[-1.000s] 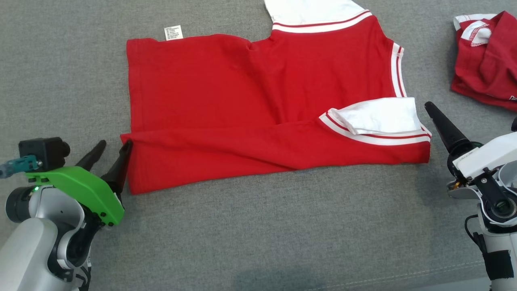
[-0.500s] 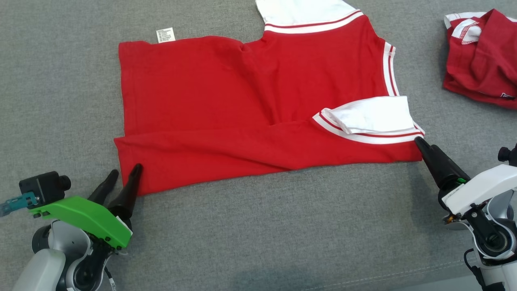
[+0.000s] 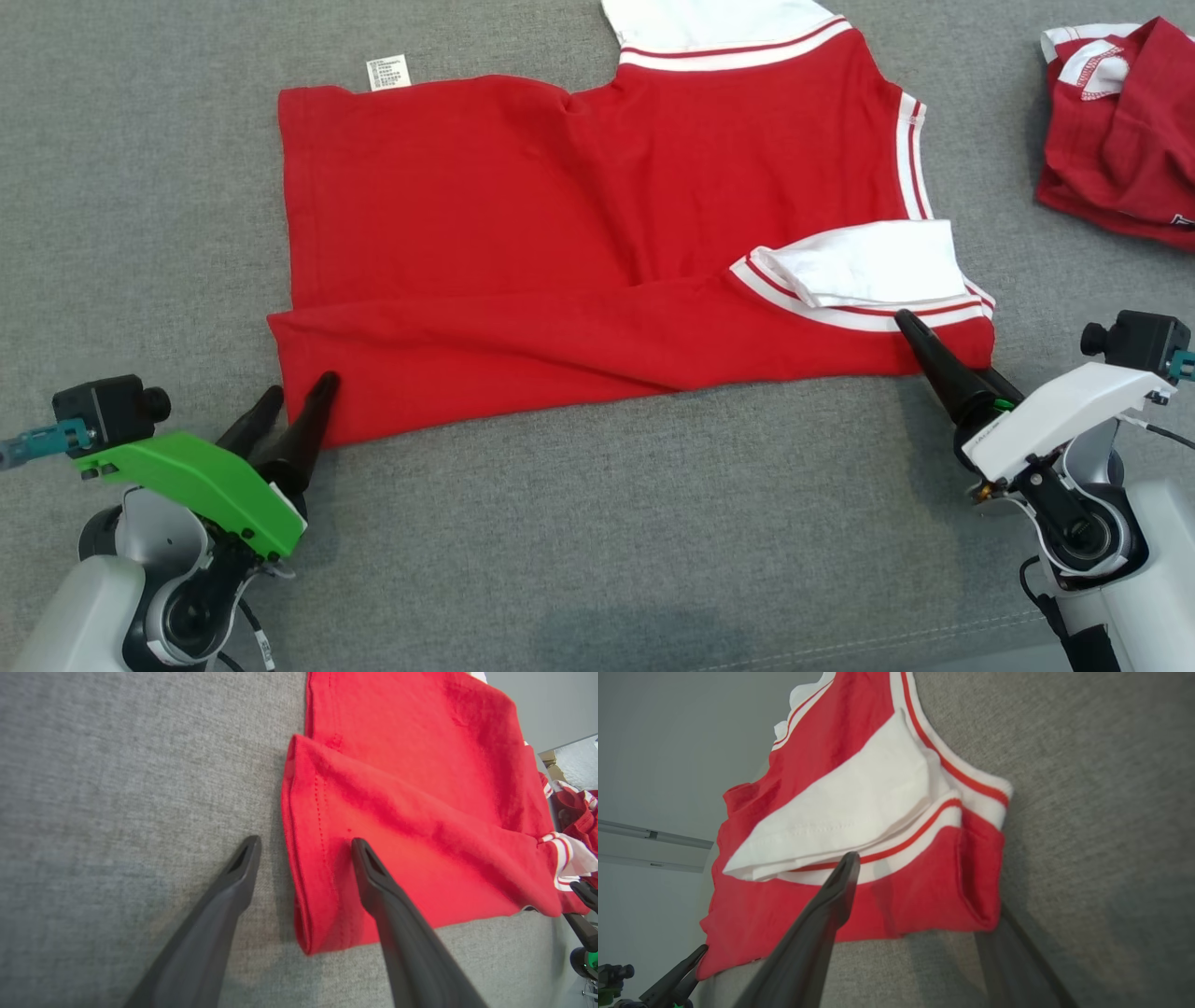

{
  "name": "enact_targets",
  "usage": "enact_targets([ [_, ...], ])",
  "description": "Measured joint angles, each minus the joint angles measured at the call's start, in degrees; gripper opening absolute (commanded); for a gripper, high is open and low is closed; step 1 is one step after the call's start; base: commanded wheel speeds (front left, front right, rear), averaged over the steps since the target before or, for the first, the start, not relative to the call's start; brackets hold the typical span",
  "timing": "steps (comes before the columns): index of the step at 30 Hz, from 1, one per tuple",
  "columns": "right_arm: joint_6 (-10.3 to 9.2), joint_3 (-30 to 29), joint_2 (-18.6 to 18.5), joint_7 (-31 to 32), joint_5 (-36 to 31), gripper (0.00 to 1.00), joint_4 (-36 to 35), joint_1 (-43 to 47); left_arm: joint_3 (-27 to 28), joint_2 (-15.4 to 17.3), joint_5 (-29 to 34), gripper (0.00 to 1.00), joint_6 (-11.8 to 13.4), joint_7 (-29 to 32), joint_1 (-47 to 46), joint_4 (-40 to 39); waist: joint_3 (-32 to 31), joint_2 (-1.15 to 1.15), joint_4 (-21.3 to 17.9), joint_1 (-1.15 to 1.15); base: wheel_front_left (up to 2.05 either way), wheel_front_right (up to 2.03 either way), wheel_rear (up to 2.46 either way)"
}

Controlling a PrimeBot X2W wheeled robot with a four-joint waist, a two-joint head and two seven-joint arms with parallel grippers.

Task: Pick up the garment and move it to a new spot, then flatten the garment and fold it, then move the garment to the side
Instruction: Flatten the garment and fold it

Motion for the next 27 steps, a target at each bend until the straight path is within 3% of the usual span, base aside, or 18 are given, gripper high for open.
enact_targets([
  [2, 0.01, 0.5, 0.1, 0.0, 0.0, 1.0, 0.5, -0.6, -0.3, 0.0, -0.3, 1.0, 0.0, 1.0, -0.5, 0.0, 0.1, 0.0, 0.0, 0.0, 0.0, 0.0, 0.0],
  [3, 0.11, 0.7, 0.1, 0.2, 0.0, 0.65, 0.8, -1.0, -0.4, 0.0, -0.7, 1.0, 0.0, 1.6, -0.7, 0.0, 0.1, 0.0, 0.0, 0.0, 0.0, 0.0, 0.0],
  [4, 0.25, 0.8, 0.2, 0.2, 0.0, 0.43, 0.9, -1.2, -0.6, 0.0, -1.0, 1.0, 0.0, 2.1, -0.8, -0.1, 0.1, 0.0, 0.0, 0.0, 0.0, 0.0, 0.0],
  [5, 0.31, 0.9, 0.2, 0.2, 0.0, 0.24, 1.2, -1.4, -0.7, 0.0, -1.0, 0.91, 0.0, 2.4, -0.9, -0.1, 0.1, 0.0, 0.0, 0.0, 0.0, 0.0, 0.0],
  [6, 0.51, 1.0, 0.2, 0.4, 0.0, 0.0, 1.7, -1.6, -1.1, 0.0, -1.0, 0.38, 0.0, 3.3, -1.0, -0.2, 0.0, 0.0, 0.0, 0.0, 0.0, 0.0, 0.0],
  [7, 0.66, 1.1, 0.2, 0.5, 0.2, 0.0, 2.0, -1.8, -1.2, 0.0, -1.2, 0.0, 0.0, 3.5, -1.1, -0.2, 0.0, 0.0, 0.0, 0.0, 0.0, 0.0, 0.0],
  [17, 1.51, -1.0, -1.0, 0.7, 3.3, 0.0, 2.9, -0.2, -0.7, 0.4, -6.9, 0.0, -1.8, 6.9, 3.0, -3.6, -3.1, 0.0, 0.1, 0.0, 0.0, 0.0, 0.0],
  [27, 1.99, -3.5, -3.1, 1.7, 8.0, 0.0, -3.7, 12.0, 0.3, 2.4, -10.9, 0.0, -1.9, 9.2, 12.7, -12.5, -5.3, 0.0, 1.0, 0.0, 0.0, 0.0, 0.0],
])
